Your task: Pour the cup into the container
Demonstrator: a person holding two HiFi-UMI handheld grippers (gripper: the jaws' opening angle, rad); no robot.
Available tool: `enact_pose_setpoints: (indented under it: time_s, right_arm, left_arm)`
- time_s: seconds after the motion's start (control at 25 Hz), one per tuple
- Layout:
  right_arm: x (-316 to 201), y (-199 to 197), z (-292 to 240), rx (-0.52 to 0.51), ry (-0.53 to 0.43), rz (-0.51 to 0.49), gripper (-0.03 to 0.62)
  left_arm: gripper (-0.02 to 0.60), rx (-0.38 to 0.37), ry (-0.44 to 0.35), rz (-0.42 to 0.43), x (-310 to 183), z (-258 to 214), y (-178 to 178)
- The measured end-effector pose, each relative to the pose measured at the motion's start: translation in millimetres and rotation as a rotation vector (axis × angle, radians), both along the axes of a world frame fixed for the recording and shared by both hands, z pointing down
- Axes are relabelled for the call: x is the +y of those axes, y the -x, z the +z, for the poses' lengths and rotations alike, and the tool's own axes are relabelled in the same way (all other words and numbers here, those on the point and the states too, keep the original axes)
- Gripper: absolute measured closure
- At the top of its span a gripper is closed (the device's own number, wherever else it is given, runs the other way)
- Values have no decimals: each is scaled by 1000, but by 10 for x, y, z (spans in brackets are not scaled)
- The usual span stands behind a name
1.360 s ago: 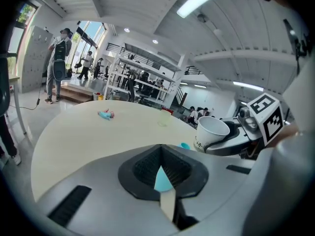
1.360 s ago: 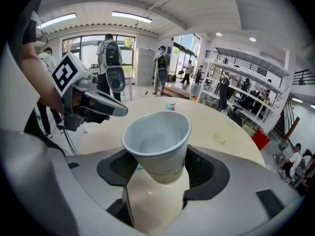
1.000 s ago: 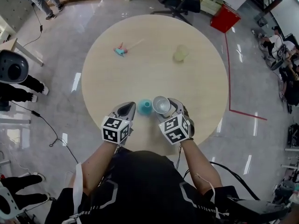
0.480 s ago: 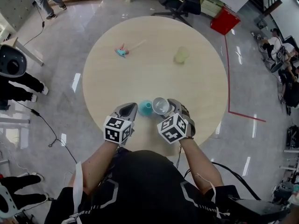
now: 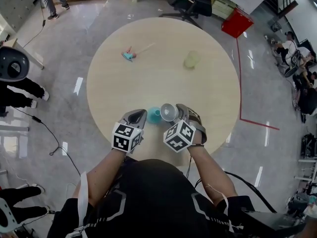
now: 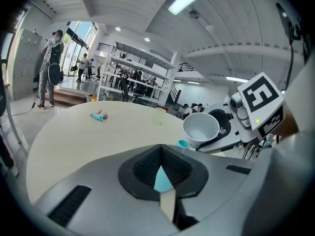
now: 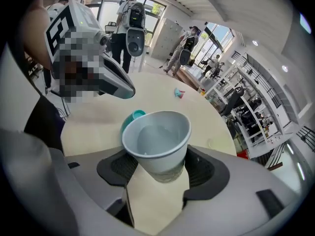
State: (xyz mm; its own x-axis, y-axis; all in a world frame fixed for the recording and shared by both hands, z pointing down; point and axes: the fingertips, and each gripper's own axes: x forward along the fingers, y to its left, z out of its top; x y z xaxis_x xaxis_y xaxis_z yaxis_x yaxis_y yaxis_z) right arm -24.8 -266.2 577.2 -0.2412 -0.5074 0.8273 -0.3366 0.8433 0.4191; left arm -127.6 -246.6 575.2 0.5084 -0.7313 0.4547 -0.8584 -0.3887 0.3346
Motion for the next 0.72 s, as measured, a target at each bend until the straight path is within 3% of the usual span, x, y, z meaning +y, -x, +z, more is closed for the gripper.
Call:
enact_pose_setpoints:
  time_s: [0.72]
  right_arm:
    - [-52,14,-11,92,-40,-32,293]
  left_arm:
    - [581,15,-1,23,-28,22,-59]
